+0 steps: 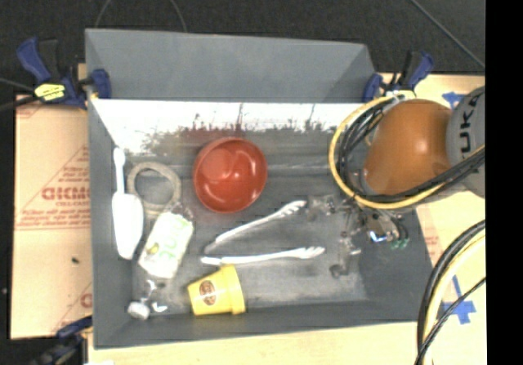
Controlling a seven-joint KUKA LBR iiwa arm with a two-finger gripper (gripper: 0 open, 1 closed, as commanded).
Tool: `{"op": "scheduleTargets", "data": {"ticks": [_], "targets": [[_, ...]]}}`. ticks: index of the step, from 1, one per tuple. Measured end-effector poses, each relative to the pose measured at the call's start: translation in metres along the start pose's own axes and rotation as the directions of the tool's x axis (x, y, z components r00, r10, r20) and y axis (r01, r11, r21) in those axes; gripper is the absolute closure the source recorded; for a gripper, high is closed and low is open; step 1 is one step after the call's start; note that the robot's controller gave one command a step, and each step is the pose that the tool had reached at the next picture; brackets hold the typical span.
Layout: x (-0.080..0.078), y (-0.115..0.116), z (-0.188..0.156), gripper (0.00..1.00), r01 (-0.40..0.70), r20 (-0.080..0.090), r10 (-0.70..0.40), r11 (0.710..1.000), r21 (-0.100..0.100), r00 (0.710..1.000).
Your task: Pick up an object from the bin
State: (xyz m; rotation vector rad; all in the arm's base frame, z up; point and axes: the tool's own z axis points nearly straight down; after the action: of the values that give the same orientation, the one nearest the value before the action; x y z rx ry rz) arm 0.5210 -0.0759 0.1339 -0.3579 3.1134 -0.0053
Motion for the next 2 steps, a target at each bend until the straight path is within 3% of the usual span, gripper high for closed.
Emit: {"op": "scheduleTargets", "data": {"ticks": [1,2], "targets": [[0.025,0.037,0.049,0.0,-0.027,-0.001,0.027,1.0,-0.002,1.0],[-0.01,0.034,0.04,0.0,0.217,0.011,-0.217,0.976,0.007,0.976]]}}
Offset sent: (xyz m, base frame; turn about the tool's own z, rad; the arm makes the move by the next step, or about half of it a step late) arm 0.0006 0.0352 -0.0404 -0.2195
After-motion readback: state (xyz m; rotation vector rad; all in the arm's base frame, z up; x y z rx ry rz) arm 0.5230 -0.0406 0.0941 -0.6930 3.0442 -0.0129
